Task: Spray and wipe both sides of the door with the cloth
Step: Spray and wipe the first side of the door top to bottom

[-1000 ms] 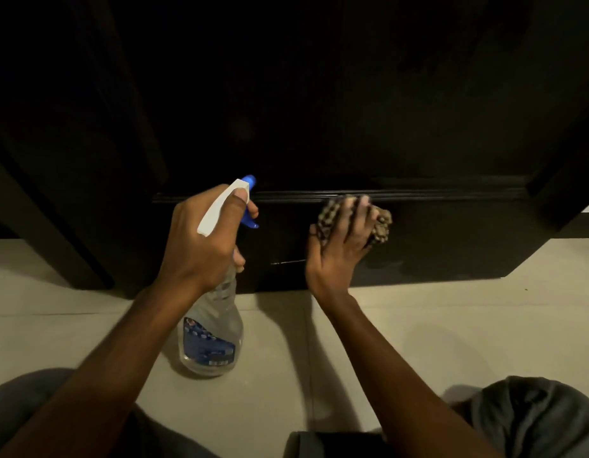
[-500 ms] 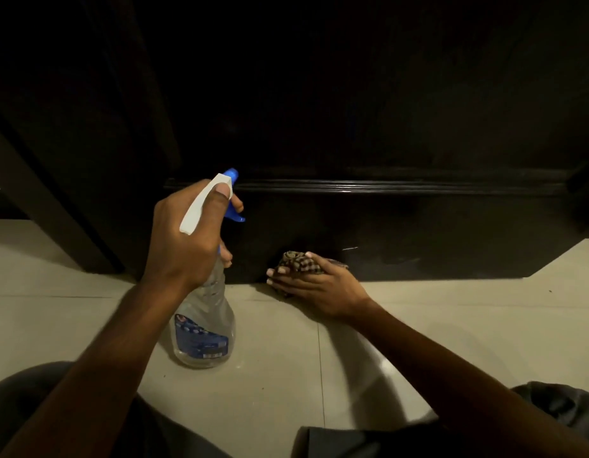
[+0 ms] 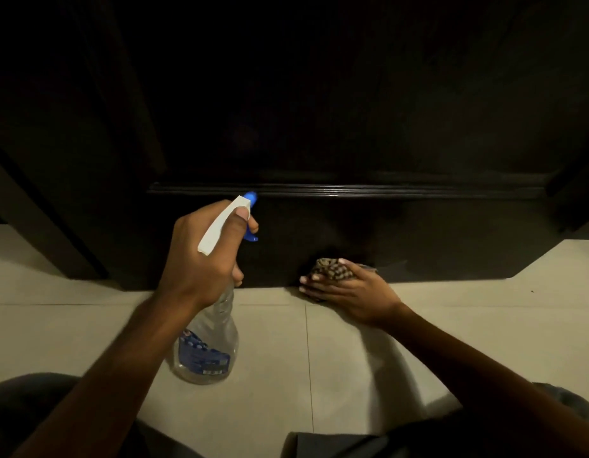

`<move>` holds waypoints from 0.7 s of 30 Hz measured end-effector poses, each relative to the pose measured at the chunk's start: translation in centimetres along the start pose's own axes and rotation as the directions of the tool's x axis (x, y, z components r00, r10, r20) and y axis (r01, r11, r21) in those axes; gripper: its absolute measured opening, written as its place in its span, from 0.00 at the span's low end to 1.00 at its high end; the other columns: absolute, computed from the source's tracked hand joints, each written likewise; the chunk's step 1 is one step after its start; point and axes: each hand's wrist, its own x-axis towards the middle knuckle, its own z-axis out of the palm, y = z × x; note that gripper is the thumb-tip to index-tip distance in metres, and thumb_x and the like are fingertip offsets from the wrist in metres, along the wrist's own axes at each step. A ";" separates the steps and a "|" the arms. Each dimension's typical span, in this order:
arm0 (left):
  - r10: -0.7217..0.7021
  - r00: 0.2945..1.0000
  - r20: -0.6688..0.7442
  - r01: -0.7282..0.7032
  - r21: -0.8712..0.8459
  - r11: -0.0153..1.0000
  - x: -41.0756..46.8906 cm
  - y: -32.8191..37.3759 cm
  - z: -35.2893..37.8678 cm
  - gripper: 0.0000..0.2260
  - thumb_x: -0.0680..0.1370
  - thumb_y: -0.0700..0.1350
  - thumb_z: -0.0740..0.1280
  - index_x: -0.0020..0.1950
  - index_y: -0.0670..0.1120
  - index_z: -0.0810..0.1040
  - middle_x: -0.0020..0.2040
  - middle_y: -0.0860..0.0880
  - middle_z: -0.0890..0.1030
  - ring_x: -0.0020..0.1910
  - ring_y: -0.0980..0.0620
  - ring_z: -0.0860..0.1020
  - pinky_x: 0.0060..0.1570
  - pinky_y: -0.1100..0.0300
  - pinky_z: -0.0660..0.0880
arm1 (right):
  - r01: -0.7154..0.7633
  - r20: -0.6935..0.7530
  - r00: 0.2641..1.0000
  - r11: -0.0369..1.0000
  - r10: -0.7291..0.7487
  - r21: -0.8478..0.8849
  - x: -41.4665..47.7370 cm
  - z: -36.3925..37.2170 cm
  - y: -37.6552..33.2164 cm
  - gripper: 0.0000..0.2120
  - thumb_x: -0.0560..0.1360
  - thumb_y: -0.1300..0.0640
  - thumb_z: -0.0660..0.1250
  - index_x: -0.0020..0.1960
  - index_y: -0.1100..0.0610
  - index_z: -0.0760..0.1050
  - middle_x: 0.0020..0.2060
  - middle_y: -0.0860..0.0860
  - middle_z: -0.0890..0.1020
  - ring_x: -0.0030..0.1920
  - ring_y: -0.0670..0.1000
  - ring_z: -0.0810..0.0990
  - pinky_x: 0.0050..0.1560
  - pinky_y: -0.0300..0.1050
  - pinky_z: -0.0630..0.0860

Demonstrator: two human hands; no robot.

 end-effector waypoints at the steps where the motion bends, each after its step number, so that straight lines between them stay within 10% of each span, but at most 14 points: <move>1: 0.006 1.000 0.012 -0.006 -0.002 1.000 -0.2 0.2 0.3 0.20 0.81 0.55 0.57 0.49 0.41 0.80 0.32 0.61 0.81 0.21 0.53 0.76 0.24 0.65 0.73 | 0.002 0.042 0.999 1.000 -0.001 -0.009 -1.1 0.1 0.3 0.39 0.79 0.53 0.64 0.83 0.48 0.47 0.82 0.45 0.50 0.81 0.47 0.50 0.79 0.59 0.33; 6: 0.008 0.998 0.056 -0.009 0.013 1.000 -0.2 1.1 1.8 0.17 0.81 0.52 0.57 0.50 0.41 0.80 0.33 0.64 0.80 0.22 0.54 0.77 0.25 0.65 0.74 | -0.232 -0.141 0.960 0.969 0.242 0.086 -1.6 -3.3 4.6 0.33 0.81 0.53 0.58 0.83 0.46 0.51 0.82 0.46 0.51 0.82 0.47 0.48 0.80 0.59 0.43; 11: -0.015 0.999 0.047 0.016 -0.021 1.000 0.6 1.7 3.0 0.18 0.81 0.53 0.57 0.48 0.43 0.81 0.32 0.55 0.80 0.20 0.52 0.77 0.24 0.62 0.74 | -0.563 -0.342 0.668 0.749 0.661 0.349 2.3 -6.8 6.9 0.33 0.82 0.48 0.58 0.83 0.45 0.48 0.83 0.46 0.46 0.82 0.49 0.45 0.74 0.61 0.57; 16: -0.007 0.996 0.086 0.009 -0.023 1.000 0.8 2.5 4.2 0.18 0.81 0.53 0.56 0.48 0.42 0.80 0.32 0.62 0.81 0.20 0.52 0.76 0.24 0.61 0.75 | -0.134 -0.117 0.982 0.984 0.147 0.116 -2.8 -0.5 2.8 0.32 0.81 0.54 0.54 0.83 0.47 0.49 0.82 0.44 0.51 0.80 0.47 0.53 0.80 0.57 0.41; 21: 0.012 0.994 0.111 -0.010 -0.011 1.000 1.1 2.8 5.5 0.18 0.81 0.54 0.57 0.49 0.44 0.81 0.32 0.59 0.80 0.22 0.51 0.77 0.25 0.64 0.74 | 0.012 0.033 0.999 0.999 -0.013 0.044 -8.2 1.3 4.8 0.30 0.81 0.56 0.54 0.82 0.47 0.55 0.82 0.44 0.55 0.81 0.44 0.48 0.80 0.56 0.41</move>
